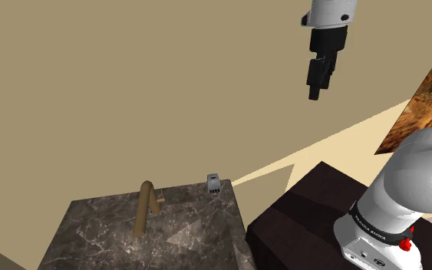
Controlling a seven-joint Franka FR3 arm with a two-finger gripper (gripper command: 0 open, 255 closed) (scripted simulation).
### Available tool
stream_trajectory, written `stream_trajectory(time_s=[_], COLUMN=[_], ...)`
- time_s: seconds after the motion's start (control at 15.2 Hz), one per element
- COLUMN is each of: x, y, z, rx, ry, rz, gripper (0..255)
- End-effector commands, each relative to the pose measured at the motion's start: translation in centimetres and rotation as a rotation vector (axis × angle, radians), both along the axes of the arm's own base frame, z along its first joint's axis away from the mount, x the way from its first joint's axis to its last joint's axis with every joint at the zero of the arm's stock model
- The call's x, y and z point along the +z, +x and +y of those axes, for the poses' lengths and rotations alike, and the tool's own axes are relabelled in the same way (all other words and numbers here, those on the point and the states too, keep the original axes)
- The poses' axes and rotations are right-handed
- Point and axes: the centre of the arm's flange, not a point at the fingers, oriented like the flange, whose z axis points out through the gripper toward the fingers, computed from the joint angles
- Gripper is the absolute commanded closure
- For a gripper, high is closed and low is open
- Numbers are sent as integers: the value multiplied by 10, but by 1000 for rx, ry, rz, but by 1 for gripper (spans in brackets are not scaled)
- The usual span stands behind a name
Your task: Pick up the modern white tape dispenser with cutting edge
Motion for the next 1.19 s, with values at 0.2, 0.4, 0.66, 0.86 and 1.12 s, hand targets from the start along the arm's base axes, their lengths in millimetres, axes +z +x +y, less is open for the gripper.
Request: stream_trajectory(time_s=[0.2, 0.4, 0.66, 0.86, 1.12], x=[-32, -64, -107, -139, -181], y=[9, 20, 36, 50, 69], z=[18, 37, 60, 76, 98], rx=[-42, -83, -138, -180, -235], ry=[-1, -3, -5, -6, -8], rz=[-15, -31, -51, -67, -87], gripper=[0, 0, 0, 0, 0])
